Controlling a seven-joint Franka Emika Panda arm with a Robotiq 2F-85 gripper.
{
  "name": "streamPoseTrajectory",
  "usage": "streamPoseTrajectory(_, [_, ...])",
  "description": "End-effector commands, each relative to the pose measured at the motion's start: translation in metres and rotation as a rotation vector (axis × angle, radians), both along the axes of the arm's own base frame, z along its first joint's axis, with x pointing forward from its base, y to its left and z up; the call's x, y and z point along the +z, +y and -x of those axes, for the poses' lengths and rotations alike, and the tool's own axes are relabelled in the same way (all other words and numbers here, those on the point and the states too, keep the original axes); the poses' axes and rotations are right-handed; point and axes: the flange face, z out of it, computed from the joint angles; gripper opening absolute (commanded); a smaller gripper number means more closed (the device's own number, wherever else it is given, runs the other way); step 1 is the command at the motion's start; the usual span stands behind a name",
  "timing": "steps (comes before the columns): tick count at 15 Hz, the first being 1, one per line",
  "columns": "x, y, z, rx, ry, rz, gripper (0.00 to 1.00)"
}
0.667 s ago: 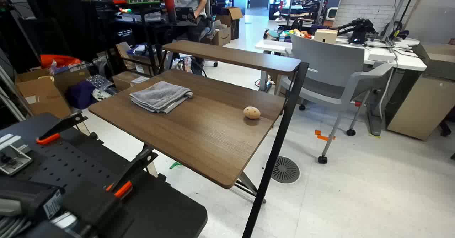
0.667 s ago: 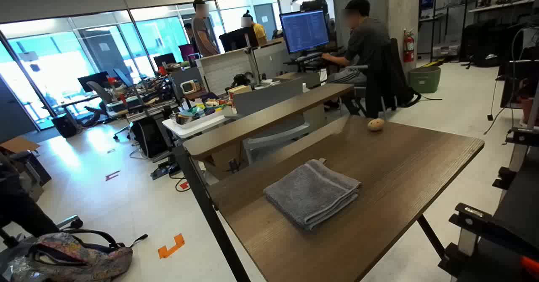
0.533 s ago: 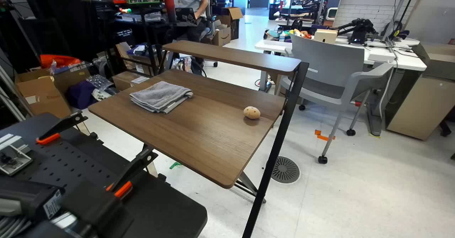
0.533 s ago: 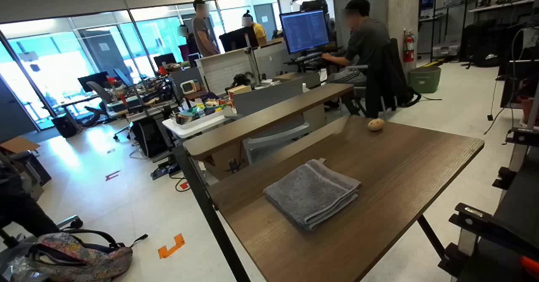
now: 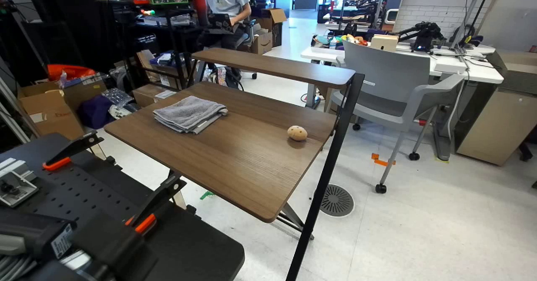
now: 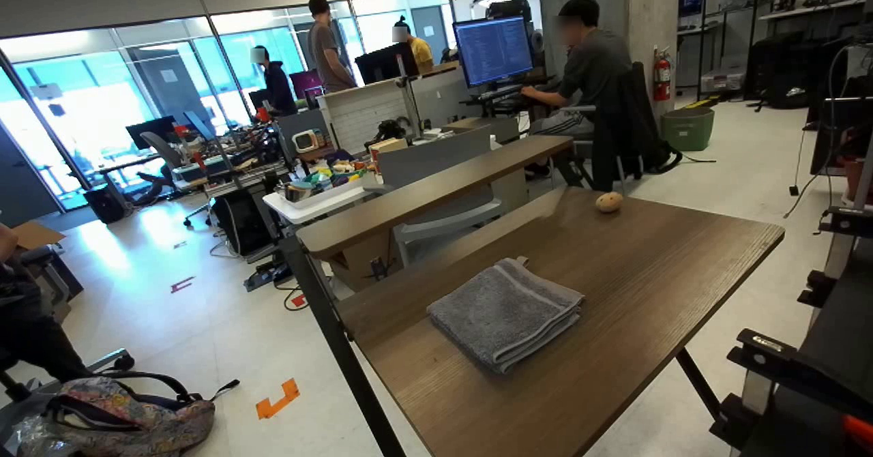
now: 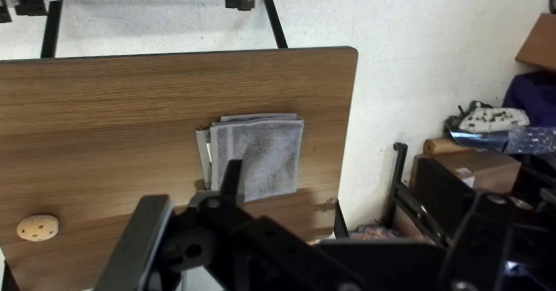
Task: Move the brown plushy to the left and then wipe the table with the towel
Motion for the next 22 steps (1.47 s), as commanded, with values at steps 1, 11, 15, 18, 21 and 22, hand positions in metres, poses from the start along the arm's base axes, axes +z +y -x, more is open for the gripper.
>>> streamPoseTrajectory(1, [0.039,0.014,-0.053,-0.128,-0.073,-0.139,1.00])
streamPoseTrajectory(11, [0.048,-0.044,-0.182,-0.469,-0.259,-0.308,1.00])
streamPoseTrajectory(15, [0.040,-0.045,-0.202,-0.494,-0.261,-0.317,1.00])
streamPoseTrajectory(18, [0.043,-0.045,-0.202,-0.497,-0.264,-0.320,1.00])
streamPoseTrajectory(21, [0.043,-0.045,-0.202,-0.497,-0.264,-0.320,1.00])
streamPoseTrajectory(22, [0.039,-0.047,-0.208,-0.528,-0.267,-0.302,1.00])
